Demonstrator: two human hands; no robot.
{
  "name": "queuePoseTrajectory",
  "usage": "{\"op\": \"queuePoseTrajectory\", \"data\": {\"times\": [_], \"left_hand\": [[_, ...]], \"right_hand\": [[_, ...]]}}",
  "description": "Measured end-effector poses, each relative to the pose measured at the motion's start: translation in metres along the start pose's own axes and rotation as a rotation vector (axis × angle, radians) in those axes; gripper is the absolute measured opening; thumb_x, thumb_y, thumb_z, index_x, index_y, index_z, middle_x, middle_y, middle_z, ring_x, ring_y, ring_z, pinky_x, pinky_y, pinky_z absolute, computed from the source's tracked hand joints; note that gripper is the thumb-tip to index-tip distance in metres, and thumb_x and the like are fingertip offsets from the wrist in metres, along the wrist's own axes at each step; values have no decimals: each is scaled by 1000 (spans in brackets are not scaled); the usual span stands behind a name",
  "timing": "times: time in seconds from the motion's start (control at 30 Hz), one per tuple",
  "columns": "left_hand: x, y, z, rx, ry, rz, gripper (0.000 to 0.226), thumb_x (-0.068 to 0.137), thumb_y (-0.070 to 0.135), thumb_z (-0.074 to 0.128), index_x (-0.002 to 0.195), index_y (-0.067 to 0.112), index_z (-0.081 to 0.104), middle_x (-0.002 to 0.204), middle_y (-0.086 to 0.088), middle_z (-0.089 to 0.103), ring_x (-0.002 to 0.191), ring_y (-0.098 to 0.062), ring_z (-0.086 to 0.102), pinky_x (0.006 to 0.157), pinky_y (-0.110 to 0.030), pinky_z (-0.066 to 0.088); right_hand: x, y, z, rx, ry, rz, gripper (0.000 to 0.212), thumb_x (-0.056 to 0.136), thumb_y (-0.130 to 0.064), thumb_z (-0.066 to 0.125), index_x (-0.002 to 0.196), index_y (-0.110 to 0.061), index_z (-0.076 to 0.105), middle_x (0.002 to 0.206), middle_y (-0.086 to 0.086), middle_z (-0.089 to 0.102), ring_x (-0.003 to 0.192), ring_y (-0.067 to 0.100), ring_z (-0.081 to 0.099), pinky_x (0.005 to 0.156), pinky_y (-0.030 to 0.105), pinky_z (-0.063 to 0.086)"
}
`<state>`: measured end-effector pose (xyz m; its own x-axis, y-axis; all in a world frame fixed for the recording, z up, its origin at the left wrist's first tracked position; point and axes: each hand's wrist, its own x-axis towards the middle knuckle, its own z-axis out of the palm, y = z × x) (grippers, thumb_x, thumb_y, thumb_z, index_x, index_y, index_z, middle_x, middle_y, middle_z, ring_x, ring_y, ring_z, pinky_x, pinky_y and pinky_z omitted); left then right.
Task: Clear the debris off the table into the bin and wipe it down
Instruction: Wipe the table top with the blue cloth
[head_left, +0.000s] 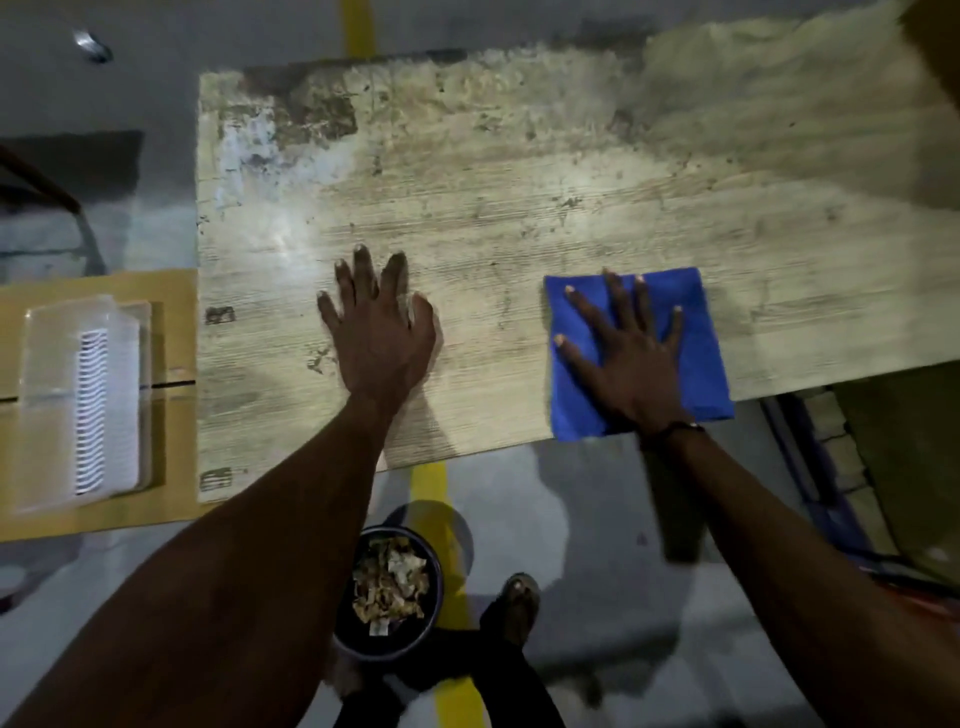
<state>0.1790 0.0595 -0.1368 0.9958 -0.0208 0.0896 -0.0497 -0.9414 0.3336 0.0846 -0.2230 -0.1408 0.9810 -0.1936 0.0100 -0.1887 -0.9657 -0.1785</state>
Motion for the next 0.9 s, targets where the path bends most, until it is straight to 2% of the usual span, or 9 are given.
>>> {"op": "queuePoseTrajectory", "data": {"times": [0.07, 0.17, 0.3, 0.37, 0.4, 0.57, 0.67, 0.83, 0.9], "left_hand": [[1, 3, -3, 9, -3, -17, 64, 101, 49, 38, 162, 29, 38, 175, -10, 21, 162, -36, 16, 126, -63, 13], [1, 5, -3, 22, -4, -20, 64, 101, 49, 37, 162, 30, 38, 175, -9, 21, 162, -35, 17, 125, -63, 14], [2, 3, -1, 11, -10, -32, 64, 100, 49, 38, 161, 31, 38, 175, -7, 21, 162, -33, 17, 125, -64, 15], [2, 3, -2, 8, -8, -31, 64, 99, 50, 38, 161, 31, 39, 175, -7, 22, 162, -33, 18, 125, -64, 16], [2, 4, -3, 4, -5, -29, 64, 99, 50, 37, 161, 31, 39, 175, -7, 22, 162, -33, 18, 125, -64, 16], [1, 5, -4, -24, 13, -30, 64, 100, 51, 39, 160, 31, 40, 175, -7, 22, 162, -32, 16, 126, -64, 14], [1, 5, -1, -20, 11, -28, 63, 100, 50, 41, 160, 31, 40, 175, -6, 21, 163, -31, 16, 127, -63, 14], [2, 1, 5, 47, 24, -17, 64, 101, 48, 39, 162, 30, 38, 175, -9, 22, 161, -35, 20, 124, -65, 19], [3, -1, 7, 82, -3, -6, 65, 103, 49, 33, 165, 29, 33, 176, -10, 17, 162, -36, 16, 124, -67, 17]], "right_hand": [[27, 10, -3, 35, 23, 76, 70, 97, -79, 33, 162, -54, 25, 178, -6, 13, 164, 28, 7, 122, 76, 9], [56, -23, 9, 65, 62, 108, 71, 97, -79, 33, 162, -51, 29, 177, 1, 16, 164, 33, 9, 122, 76, 6], [53, -81, 28, 52, 60, -184, 69, 98, -79, 35, 161, -52, 33, 176, -2, 21, 164, 32, 13, 123, 70, 6], [53, -78, 30, 60, 67, -293, 67, 98, -78, 36, 160, -52, 34, 175, -3, 25, 163, 29, 16, 123, 70, 9], [59, -69, 29, 50, 70, -291, 67, 98, -79, 36, 160, -53, 33, 175, -4, 25, 163, 27, 16, 123, 70, 11], [101, -12, 10, 59, 72, 43, 70, 97, -80, 30, 161, -51, 32, 176, 0, 21, 163, 34, 14, 121, 75, 8], [106, -28, 13, 69, 81, 150, 72, 98, -79, 26, 163, -49, 29, 176, 4, 19, 163, 37, 12, 121, 77, 7], [72, -75, 29, 46, 60, -189, 68, 99, -78, 34, 162, -52, 29, 177, -3, 19, 164, 30, 10, 123, 69, 6], [80, -73, 28, 63, 54, -243, 68, 99, -78, 38, 162, -53, 28, 177, -5, 19, 164, 28, 9, 124, 69, 5]]}}
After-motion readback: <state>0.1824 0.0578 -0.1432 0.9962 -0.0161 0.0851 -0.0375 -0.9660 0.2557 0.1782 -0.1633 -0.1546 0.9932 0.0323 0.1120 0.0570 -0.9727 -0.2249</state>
